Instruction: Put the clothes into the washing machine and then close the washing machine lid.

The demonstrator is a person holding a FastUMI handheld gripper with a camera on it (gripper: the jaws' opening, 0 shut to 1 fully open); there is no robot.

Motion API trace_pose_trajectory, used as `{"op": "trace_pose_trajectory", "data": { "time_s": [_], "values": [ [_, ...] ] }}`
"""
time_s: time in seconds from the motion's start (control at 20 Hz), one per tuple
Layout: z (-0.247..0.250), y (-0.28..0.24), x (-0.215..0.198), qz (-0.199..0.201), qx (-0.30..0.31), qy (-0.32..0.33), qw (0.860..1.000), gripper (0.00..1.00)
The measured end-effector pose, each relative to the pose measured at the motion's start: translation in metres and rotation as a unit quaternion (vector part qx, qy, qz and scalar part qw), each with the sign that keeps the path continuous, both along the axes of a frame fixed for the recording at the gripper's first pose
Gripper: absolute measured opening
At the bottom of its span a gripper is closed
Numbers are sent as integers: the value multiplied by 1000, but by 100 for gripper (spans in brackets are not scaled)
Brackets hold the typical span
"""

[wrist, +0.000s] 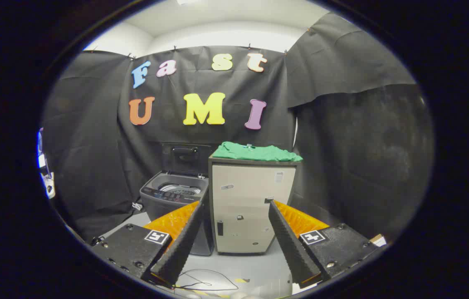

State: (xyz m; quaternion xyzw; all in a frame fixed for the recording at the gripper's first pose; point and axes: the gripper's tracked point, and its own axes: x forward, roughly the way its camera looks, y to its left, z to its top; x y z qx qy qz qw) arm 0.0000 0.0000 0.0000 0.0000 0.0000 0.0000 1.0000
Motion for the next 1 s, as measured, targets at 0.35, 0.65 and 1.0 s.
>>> {"op": "trace_pose_trajectory", "data": {
  "time_s": [0.35, 0.65, 1.0],
  "values": [
    [-4, 6, 6, -3, -3, -3, 1000, 99],
    [7, 4, 8, -12, -2, -8, 1000, 99],
    [17, 3, 11, -29, 2, 9, 1000, 99]
  ]
}}
